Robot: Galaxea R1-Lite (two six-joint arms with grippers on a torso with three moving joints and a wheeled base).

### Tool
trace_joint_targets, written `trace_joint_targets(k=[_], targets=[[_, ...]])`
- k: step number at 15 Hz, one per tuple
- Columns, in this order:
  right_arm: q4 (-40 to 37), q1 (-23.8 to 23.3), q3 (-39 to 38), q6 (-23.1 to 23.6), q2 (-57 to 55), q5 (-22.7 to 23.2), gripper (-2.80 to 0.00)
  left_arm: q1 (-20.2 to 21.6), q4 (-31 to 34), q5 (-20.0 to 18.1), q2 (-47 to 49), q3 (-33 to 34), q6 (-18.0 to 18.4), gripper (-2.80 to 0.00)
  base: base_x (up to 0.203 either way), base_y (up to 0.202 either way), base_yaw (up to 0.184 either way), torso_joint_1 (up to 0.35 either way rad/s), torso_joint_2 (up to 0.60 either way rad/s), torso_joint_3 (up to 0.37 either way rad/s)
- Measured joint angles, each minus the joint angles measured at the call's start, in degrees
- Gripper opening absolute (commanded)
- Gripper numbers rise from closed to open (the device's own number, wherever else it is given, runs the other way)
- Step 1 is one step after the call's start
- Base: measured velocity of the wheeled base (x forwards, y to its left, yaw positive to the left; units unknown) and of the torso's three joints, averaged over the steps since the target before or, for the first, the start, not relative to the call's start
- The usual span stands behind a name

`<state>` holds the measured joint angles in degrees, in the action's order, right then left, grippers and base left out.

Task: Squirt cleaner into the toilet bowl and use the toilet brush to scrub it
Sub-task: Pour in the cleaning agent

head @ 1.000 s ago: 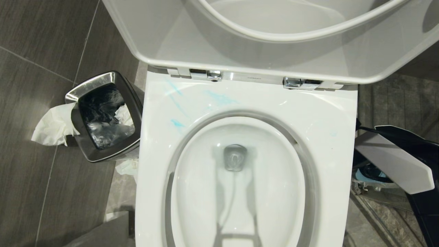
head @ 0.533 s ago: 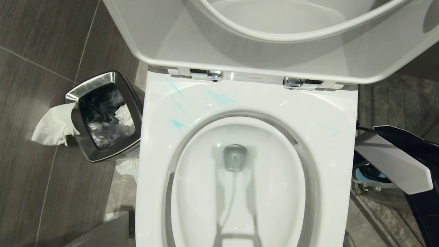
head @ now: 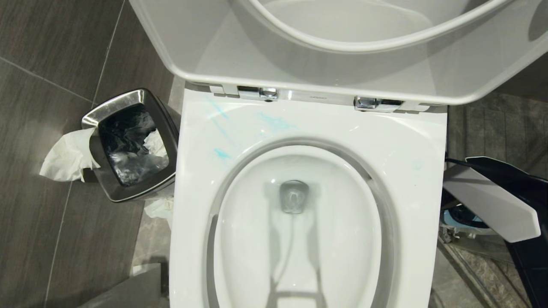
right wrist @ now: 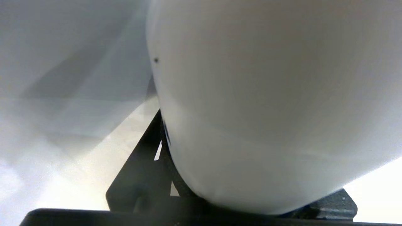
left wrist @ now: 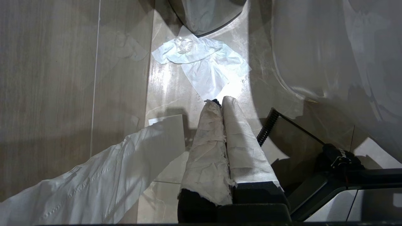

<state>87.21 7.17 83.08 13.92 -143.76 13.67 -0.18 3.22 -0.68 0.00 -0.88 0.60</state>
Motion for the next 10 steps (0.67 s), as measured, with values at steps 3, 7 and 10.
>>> trace_joint_targets(k=[3,7,10], targets=[[0.07,-0.62,-3.17,-0.19,1.05,-2.08,-2.8,0.0,-0.01,0.0,0.0,0.0,0.0,-2.8,0.0,0.0,0.0,0.0,0.0,0.0],[-0.08,-2.86,-11.97,-1.18,5.24,-4.16,-2.8,0.0,0.02,0.0,0.0,0.0,0.0,-2.8,0.0,0.0,0.0,0.0,0.0,0.0],[-0.51,-4.57,-18.8,-3.41,10.26,-5.48,-2.8,0.0,-0.01,-0.02,0.0,0.0,0.02,-2.8,0.0,0.0,0.0,0.0,0.0,0.0]])
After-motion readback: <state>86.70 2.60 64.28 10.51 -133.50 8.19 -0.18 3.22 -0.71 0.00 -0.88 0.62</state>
